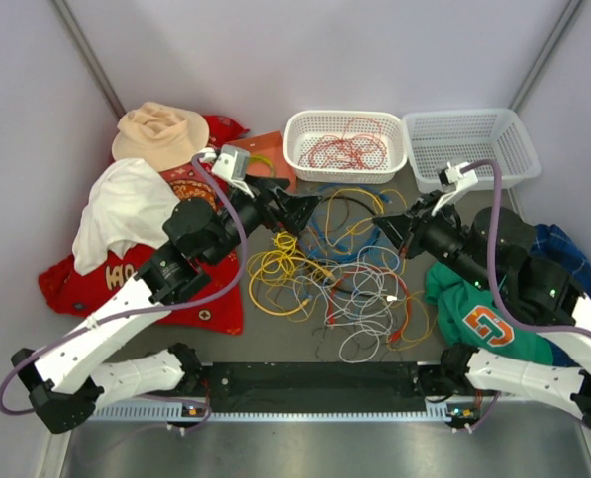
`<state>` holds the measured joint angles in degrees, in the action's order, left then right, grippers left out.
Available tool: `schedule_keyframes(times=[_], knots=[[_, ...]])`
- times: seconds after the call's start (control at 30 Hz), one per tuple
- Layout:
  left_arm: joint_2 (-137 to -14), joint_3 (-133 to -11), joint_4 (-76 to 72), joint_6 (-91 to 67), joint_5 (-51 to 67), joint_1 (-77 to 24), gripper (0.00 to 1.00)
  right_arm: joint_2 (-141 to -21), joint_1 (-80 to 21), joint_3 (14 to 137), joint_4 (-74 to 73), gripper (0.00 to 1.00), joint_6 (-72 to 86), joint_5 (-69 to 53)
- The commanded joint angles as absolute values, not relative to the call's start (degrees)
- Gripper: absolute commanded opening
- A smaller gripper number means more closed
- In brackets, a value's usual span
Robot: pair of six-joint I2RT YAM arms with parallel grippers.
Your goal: Untangle the cables
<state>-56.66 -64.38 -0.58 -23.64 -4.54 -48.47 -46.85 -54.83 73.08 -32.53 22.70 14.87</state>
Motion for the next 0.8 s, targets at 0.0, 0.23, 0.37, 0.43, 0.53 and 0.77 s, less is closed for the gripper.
schedule_keyframes(times=[0.0, 0.23, 0.37, 0.43, 0.53, 0.77], knots=[[-58.0, -64.86, -9.74, -18.39, 5.23, -48.43, 0.99, -46.14, -54.58, 74.26, -30.5, 0.0, 23.29, 11.17], [-60.73, -63.64, -12.65, -11.87, 15.99, -48.43, 0.99, -45.79, -54.67, 75.41, -31.9, 0.0, 23.03, 10.37], [-62.84, -63.37, -13.27, -10.11, 17.75, -48.43, 0.99, -45.7, -54.67, 75.67, -32.17, 0.0, 23.2, 9.58], [-64.67, -63.63, -12.83, -9.23, 16.27, -48.52, 0.99, -45.7, -54.67, 75.85, -32.34, 0.0, 23.29, 9.23], [-67.22, -64.77, -13.27, -8.61, 13.72, -48.52, 0.99, -45.79, -54.67, 76.03, -32.61, 0.0, 23.38, 8.79], [-71.01, -67.58, -16.7, -6.77, 7.47, -48.43, 0.75, -45.35, -54.58, 75.67, -33.13, 0.0, 23.12, 9.32]])
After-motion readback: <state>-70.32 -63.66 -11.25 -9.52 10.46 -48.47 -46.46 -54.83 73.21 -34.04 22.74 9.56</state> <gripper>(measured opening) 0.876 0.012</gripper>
